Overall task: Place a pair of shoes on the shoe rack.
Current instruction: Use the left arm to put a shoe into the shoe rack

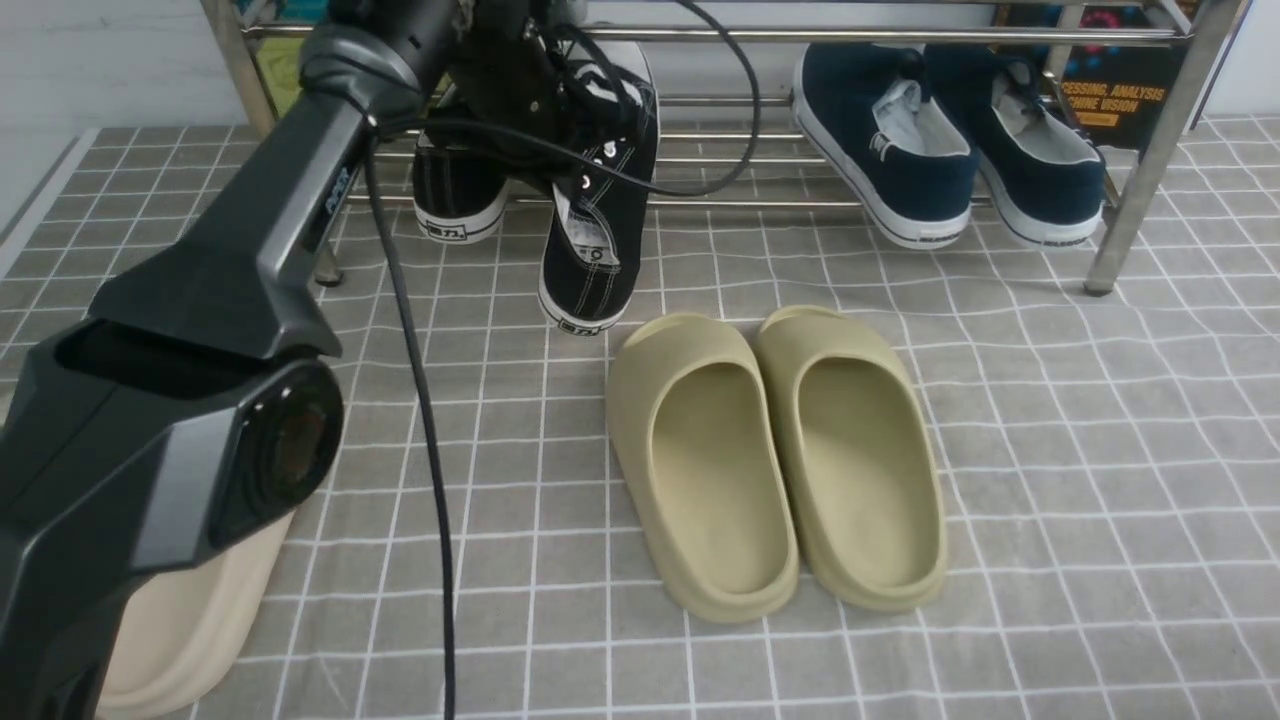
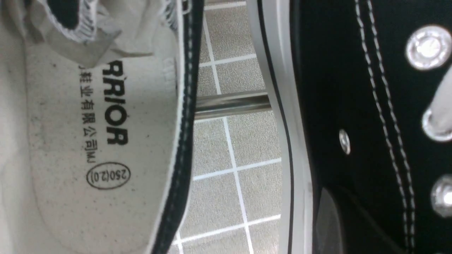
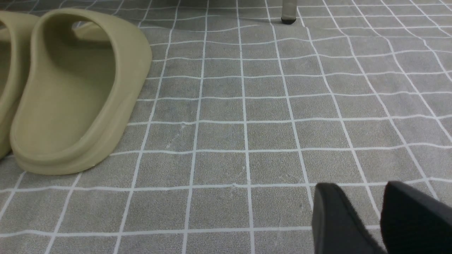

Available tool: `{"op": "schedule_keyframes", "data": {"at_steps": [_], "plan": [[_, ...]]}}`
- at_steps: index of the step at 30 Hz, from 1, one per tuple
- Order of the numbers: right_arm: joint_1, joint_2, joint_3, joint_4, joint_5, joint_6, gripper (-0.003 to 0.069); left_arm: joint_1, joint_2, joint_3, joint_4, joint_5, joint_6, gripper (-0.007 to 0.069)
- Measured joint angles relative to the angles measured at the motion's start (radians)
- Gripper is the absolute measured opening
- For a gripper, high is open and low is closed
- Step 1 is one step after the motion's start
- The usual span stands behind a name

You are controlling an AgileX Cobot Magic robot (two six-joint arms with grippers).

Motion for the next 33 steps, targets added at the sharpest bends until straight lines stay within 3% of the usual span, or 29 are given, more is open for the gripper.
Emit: {"op": "schedule_keyframes", "data": {"at_steps": [8,12,15,18,21,24,29,30,33], "plan": [[0.0,0.0,0.0,0.0,0.0,0.0,0.0239,0.0,0.003,0.0,0.011,-0.148,0.0,0.0059],[0.0,0.0,0.0,0.0,0.0,0.0,0.0239,0.0,0.003,0.0,0.01,-0.185,-0.01,0.0156],[0.0,0.0,0.0,0.0,0.0,0.0,0.0239,0.0,0.0,0.0,0.038,-0.239,-0.087,0.0298],[0.0,0.0,0.0,0.0,0.0,0.0,0.0239,0.001,-0.006,0.0,0.043,-0.246,-0.137,0.0369],[0.0,0.0,0.0,0.0,0.0,0.0,0.0239,0.001,-0.016,0.0,0.032,-0.223,-0.138,0.0379],[0.0,0.0,0.0,0.0,0.0,0.0,0.0239,0.0,-0.051,0.0,0.008,-0.153,-0.096,0.0351],[0.0,0.0,0.0,0.0,0.0,0.0,0.0239,0.0,-0.159,-0.001,-0.037,-0.029,-0.043,0.0204],[0.0,0.0,0.0,0.0,0.0,0.0,0.0239,0.0,-0.195,0.001,-0.058,-0.004,-0.024,0.0124],[0.0,0.0,0.0,-0.001,0.0,0.0,0.0239,0.0,-0.235,0.057,-0.109,0.002,-0.016,0.0002]]}}
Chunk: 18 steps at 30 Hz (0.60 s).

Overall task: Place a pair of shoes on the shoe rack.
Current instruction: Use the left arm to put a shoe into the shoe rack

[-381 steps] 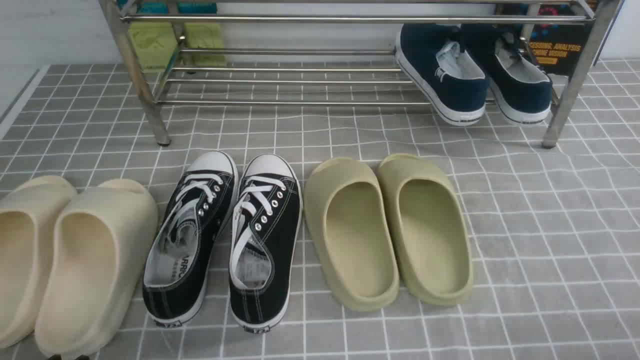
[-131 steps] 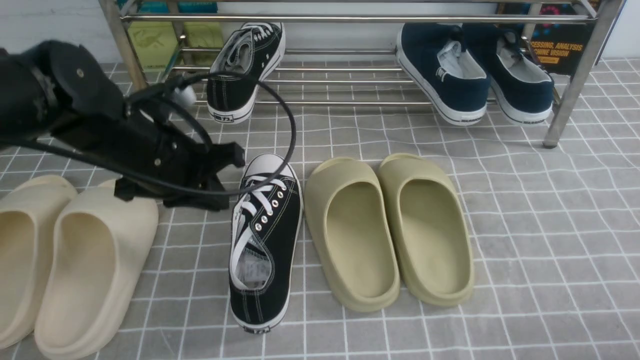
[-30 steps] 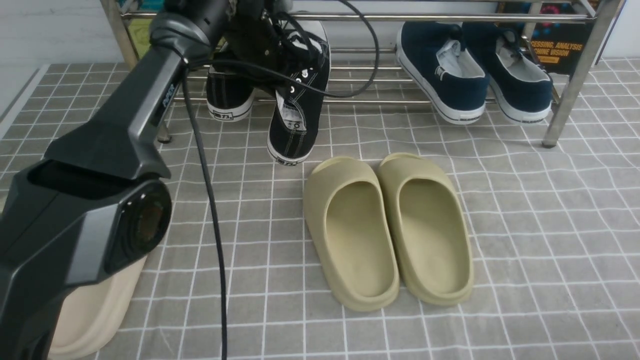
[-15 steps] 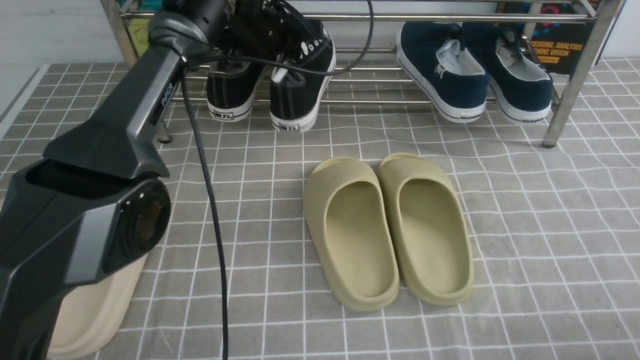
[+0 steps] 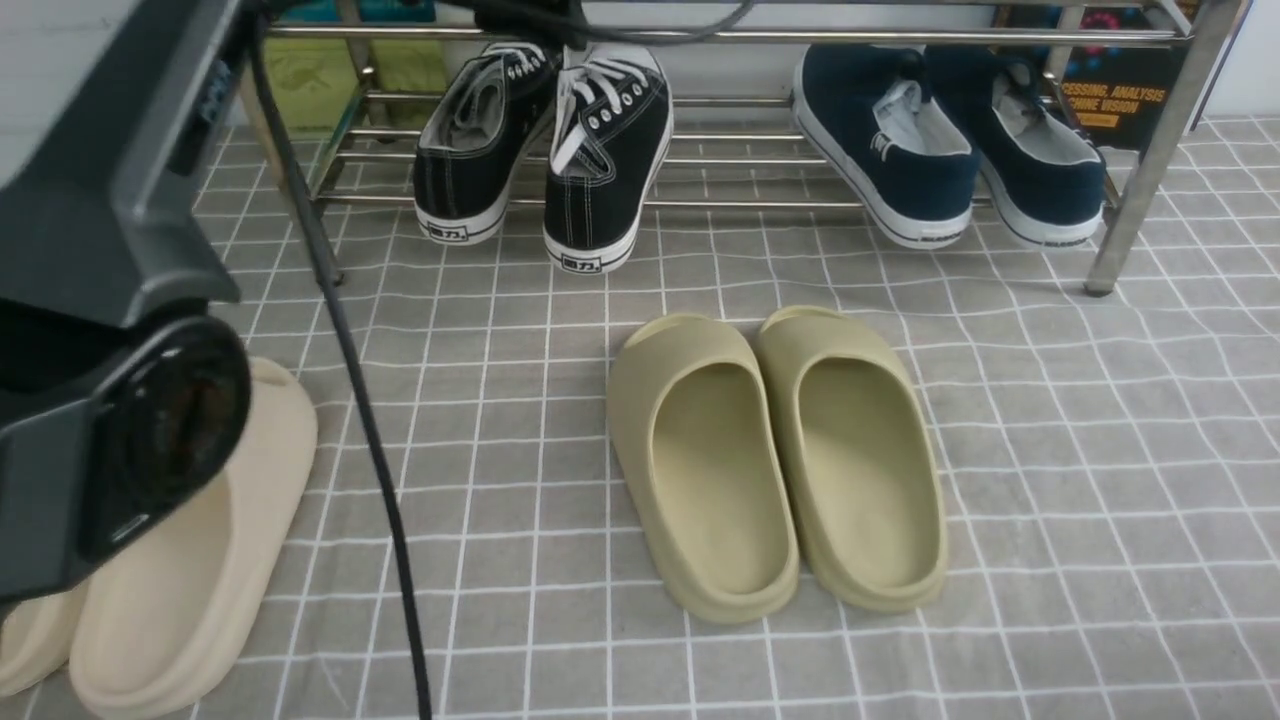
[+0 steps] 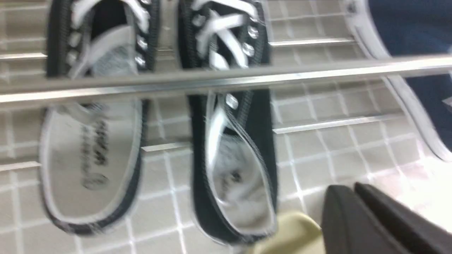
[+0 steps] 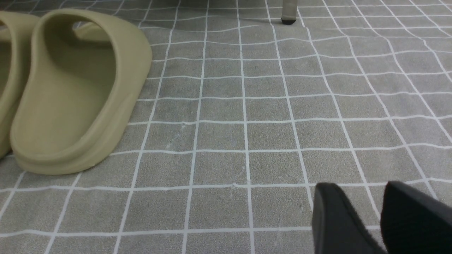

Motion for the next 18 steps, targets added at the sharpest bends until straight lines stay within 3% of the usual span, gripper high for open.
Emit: {"op": "schedule_keyframes", "data": {"at_steps": [9,13,15,18], "plan": [[0.0,0.0,0.0,-0.046,0.0,0.0,0.0239,-0.003,-0.031,0.461,-0.076,0.003,0.07,-0.0013],[0.0,0.0,0.0,-0.057,0.0,0.0,0.0239,-0.003,-0.035,0.514,-0.067,-0.037,0.101,-0.0013],[0.0,0.0,0.0,-0.06,0.0,0.0,0.0239,-0.003,-0.02,0.522,-0.031,-0.171,0.107,-0.0013],[0.0,0.0,0.0,-0.069,0.0,0.0,0.0239,-0.003,-0.012,0.524,-0.023,-0.229,0.106,-0.0013]]}}
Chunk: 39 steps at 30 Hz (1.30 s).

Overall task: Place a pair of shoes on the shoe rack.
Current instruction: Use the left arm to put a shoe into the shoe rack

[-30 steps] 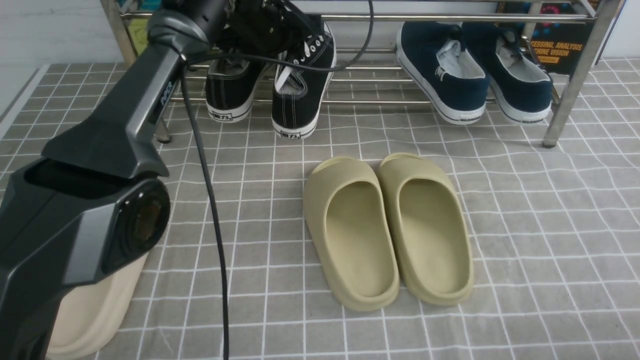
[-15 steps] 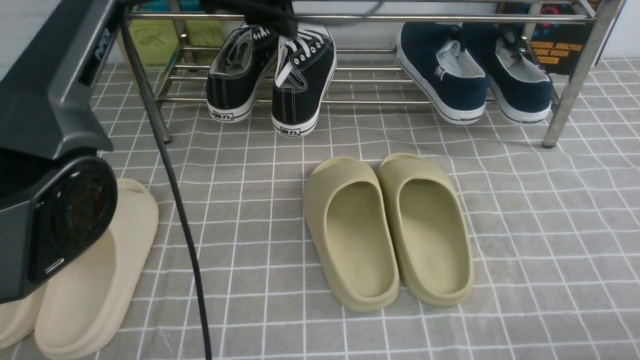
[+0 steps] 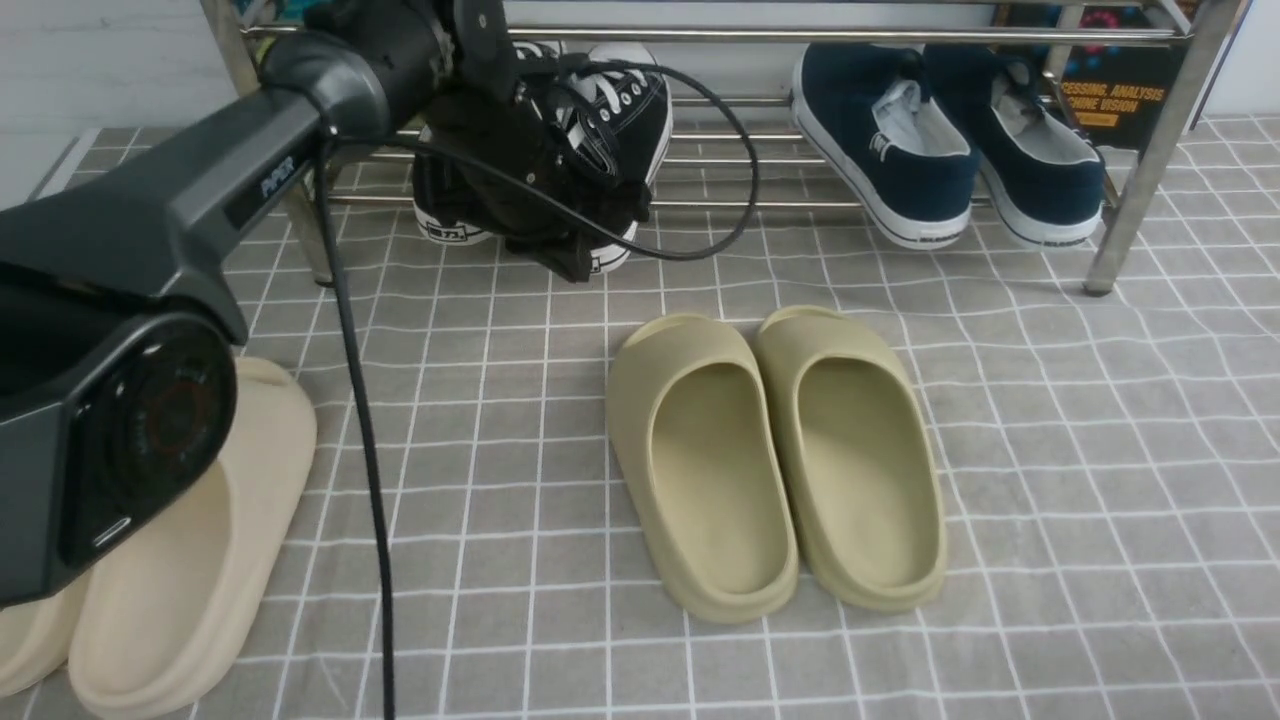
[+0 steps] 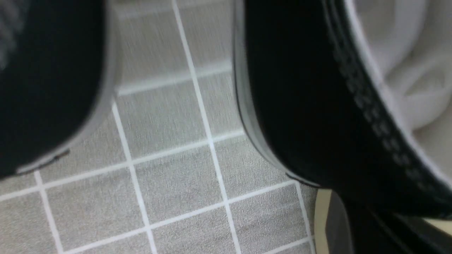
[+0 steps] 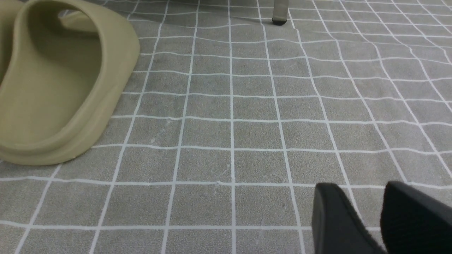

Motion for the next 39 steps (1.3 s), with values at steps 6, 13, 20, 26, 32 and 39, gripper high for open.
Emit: {"op": "schedule_keyframes", "data": {"at_steps": [6,13,20,26,32,39], "plan": [[0.0,0.0,0.0,0.0,0.0,0.0,0.0239,-0.002,0.001,-0.013,0.001,-0.016,-0.036,-0.0013],[0.0,0.0,0.0,0.0,0.0,0.0,0.0239,-0.002,-0.006,-0.076,0.002,-0.03,-0.036,-0.0013],[0.0,0.0,0.0,0.0,0.0,0.0,0.0239,-0.002,-0.009,-0.097,-0.01,-0.018,-0.034,-0.0013],[0.0,0.0,0.0,0.0,0.0,0.0,0.0239,-0.002,-0.009,-0.1,0.015,0.109,-0.014,-0.0013],[0.0,0.0,0.0,0.0,0.0,0.0,0.0239,-0.001,-0.009,-0.1,0.182,0.215,-0.01,-0.0013],[0.0,0.0,0.0,0.0,0.0,0.0,0.0239,0.041,-0.008,-0.1,0.314,0.13,-0.132,-0.0013]]}}
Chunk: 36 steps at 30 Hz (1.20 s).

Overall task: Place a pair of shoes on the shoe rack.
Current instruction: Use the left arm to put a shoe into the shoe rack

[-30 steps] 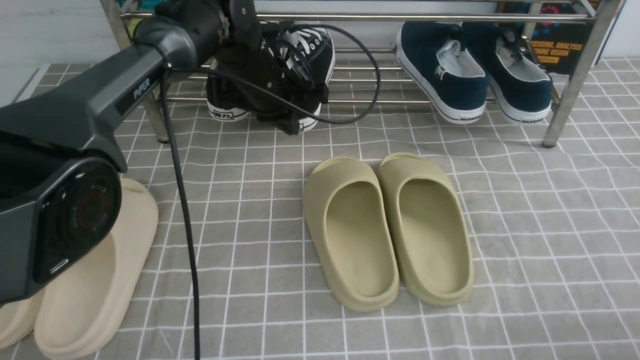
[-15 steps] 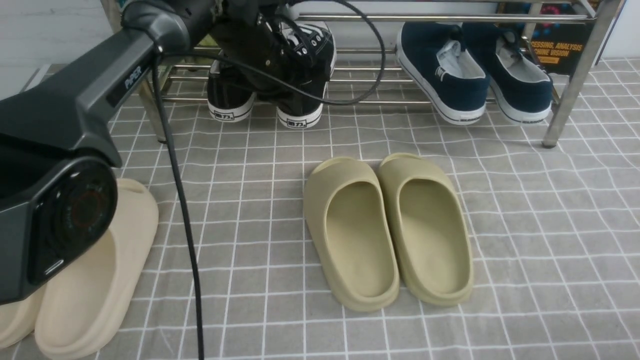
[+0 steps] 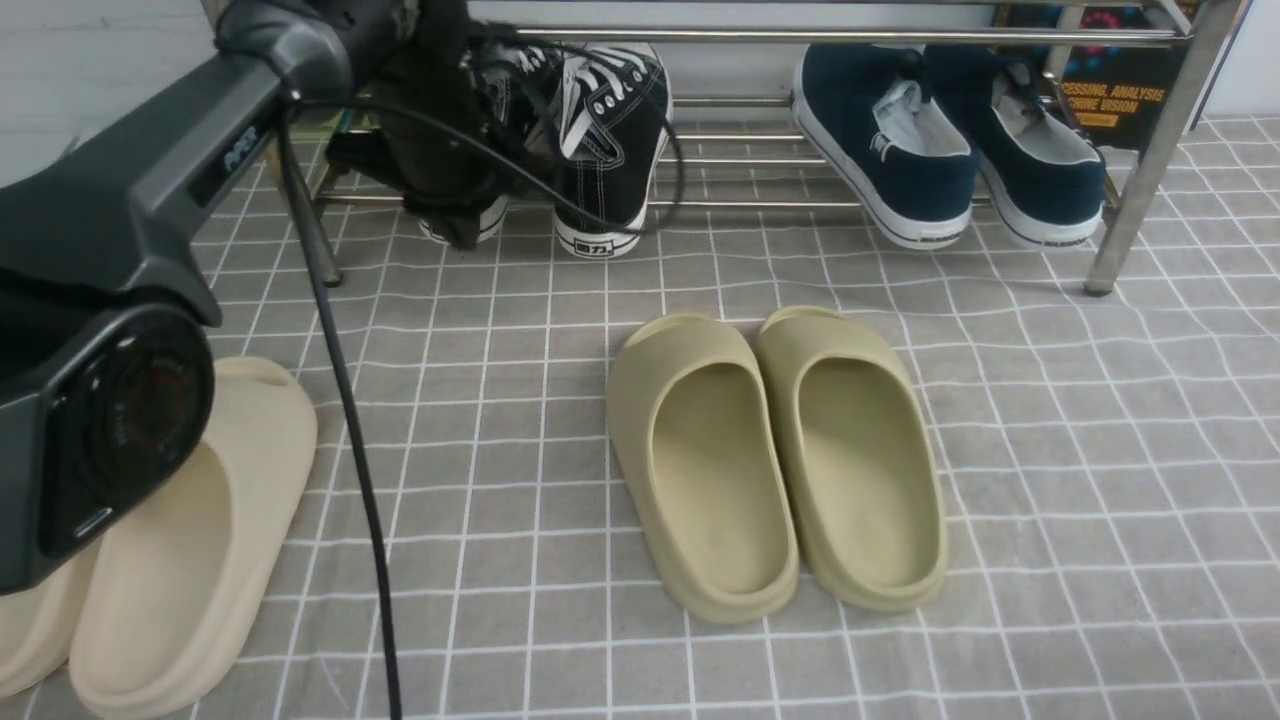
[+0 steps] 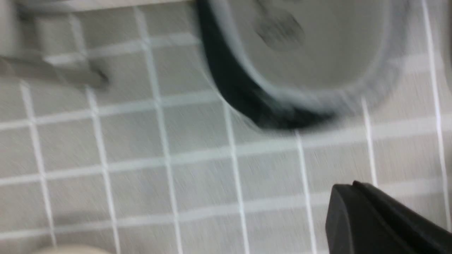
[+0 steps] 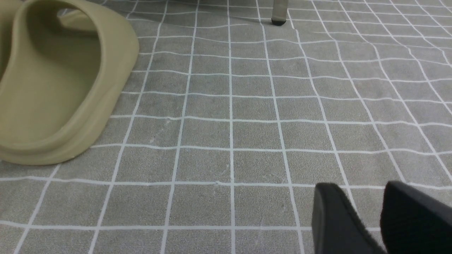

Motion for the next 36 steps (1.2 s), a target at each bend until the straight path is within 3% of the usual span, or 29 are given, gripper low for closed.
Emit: {"op": "schedule_keyframes", "data": {"at_steps": [10,14,20,25,29,36], "plan": [[0.0,0.0,0.0,0.0,0.0,0.0,0.0239,-0.005,0.018,0.0,0.026,-0.196,-0.076,-0.0013],[0.0,0.0,0.0,0.0,0.0,0.0,0.0239,-0.005,0.009,0.0,-0.004,-0.165,-0.081,-0.0013],[0.0,0.0,0.0,0.0,0.0,0.0,0.0239,-0.002,-0.047,-0.005,-0.263,0.06,0.052,-0.0013],[0.0,0.0,0.0,0.0,0.0,0.0,0.0239,-0.003,-0.015,-0.005,-0.45,0.019,0.178,-0.0013],[0.0,0.0,0.0,0.0,0.0,0.0,0.0239,-0.003,0.036,-0.005,-0.455,-0.138,0.242,-0.0013],[0.0,0.0,0.0,0.0,0.0,0.0,0.0239,-0.005,0.0,-0.004,-0.448,-0.189,0.226,-0.0013]]}}
